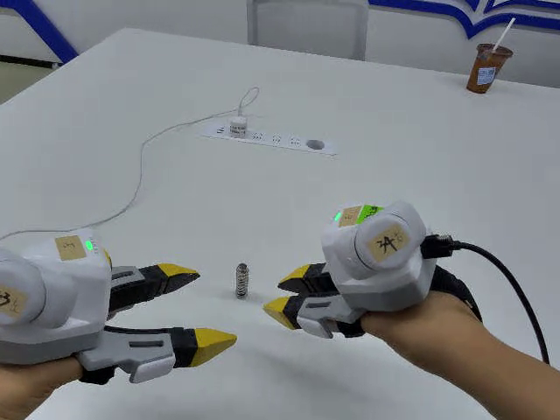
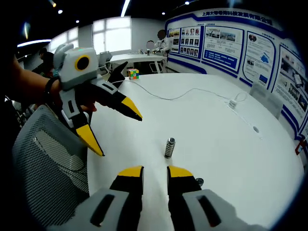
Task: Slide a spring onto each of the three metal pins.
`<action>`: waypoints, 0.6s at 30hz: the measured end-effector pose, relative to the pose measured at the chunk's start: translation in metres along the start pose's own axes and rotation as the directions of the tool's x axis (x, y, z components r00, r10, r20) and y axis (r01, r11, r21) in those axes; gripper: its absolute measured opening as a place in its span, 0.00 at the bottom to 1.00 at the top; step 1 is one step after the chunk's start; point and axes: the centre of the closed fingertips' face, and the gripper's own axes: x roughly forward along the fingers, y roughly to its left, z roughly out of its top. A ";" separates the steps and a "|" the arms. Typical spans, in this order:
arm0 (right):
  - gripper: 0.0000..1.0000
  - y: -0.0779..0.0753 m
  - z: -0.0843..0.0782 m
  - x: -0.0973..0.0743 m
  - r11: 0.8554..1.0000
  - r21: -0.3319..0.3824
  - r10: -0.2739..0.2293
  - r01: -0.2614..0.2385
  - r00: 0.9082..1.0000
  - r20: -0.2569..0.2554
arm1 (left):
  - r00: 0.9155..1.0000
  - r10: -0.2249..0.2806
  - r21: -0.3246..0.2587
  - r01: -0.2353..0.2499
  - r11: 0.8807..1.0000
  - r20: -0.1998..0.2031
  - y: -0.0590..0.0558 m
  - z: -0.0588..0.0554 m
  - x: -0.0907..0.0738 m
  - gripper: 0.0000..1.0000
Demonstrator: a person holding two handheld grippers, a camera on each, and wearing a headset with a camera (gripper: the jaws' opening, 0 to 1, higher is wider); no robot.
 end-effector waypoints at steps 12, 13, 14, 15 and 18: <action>0.21 0.009 -0.024 -0.029 1.000 0.024 0.003 -0.004 1.000 0.013 | 1.000 -0.014 0.002 0.014 1.000 0.000 -0.008 0.001 0.002 0.58; 0.21 0.009 -0.026 -0.031 1.000 0.027 0.003 -0.004 1.000 0.014 | 1.000 -0.013 0.001 0.013 1.000 0.000 -0.008 0.001 0.002 0.58; 0.22 0.010 -0.027 -0.033 0.999 0.031 0.003 -0.003 1.000 0.014 | 1.000 -0.013 0.001 0.013 1.000 0.000 -0.008 0.001 0.001 0.58; 0.22 0.010 -0.031 -0.036 0.999 0.037 0.004 -0.005 1.000 0.012 | 1.000 -0.012 -0.001 0.012 1.000 0.001 -0.009 0.002 0.001 0.58; 0.23 0.012 -0.039 -0.041 0.999 0.043 0.007 -0.007 1.000 0.007 | 1.000 -0.010 -0.004 0.010 1.000 0.003 -0.010 0.002 0.000 0.58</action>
